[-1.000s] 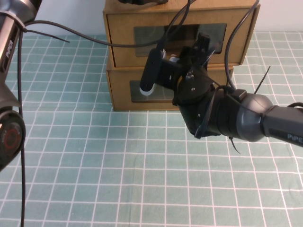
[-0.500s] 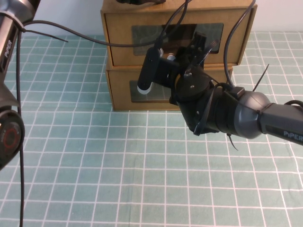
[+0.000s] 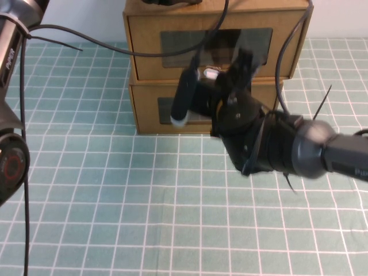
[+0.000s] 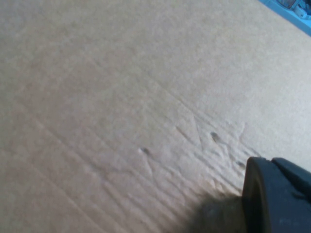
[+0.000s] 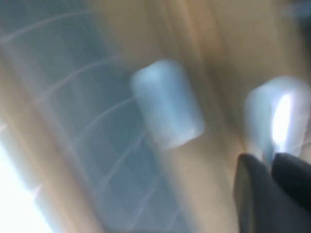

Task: Open the shoe box
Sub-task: 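Pull the top drawer of the cardboard box fully open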

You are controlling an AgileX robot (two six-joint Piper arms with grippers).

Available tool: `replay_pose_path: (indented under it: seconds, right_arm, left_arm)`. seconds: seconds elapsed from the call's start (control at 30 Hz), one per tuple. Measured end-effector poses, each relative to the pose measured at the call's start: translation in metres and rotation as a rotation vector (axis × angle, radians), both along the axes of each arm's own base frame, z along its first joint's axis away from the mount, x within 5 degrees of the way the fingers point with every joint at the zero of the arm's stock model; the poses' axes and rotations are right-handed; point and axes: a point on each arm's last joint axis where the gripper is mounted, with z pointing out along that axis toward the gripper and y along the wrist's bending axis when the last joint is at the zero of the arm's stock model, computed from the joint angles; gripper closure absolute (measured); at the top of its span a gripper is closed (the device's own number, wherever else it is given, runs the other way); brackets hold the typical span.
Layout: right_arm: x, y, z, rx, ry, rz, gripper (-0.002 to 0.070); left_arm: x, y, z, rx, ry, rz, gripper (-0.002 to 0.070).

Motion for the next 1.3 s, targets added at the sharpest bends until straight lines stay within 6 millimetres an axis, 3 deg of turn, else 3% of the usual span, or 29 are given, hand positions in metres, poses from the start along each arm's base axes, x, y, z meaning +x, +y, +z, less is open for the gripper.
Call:
replay_pose_path:
  seconds: [0.17,0.33,0.47,0.77,1.03,1.3]
  right_arm:
    - [-0.027,0.000,-0.020,-0.001,0.092,0.016,0.0680]
    - [-0.052,-0.001,-0.012,0.044,0.104,0.038,0.0687]
    - [-0.059,-0.003,-0.005,0.087,0.076,0.033,0.0687]
    - [-0.053,-0.008,-0.001,0.217,0.071,-0.034,0.0670]
    - [-0.018,0.005,0.007,0.125,0.016,-0.002,0.0539]
    - [0.008,0.007,0.007,0.090,-0.013,-0.011,0.0517]
  left_arm:
    - [0.000,0.000,0.000,0.000,0.001,0.000,0.0680]
    - [0.000,0.000,0.000,-0.001,0.001,0.001,0.0680]
    - [0.000,0.000,0.000,-0.001,0.001,0.001,0.0680]
    - [0.000,0.000,0.000,-0.001,0.001,0.001,0.0680]
    - [0.000,0.000,0.000,-0.001,0.001,0.001,0.0680]
    - [0.000,0.000,0.000,-0.004,0.008,0.005,0.0680]
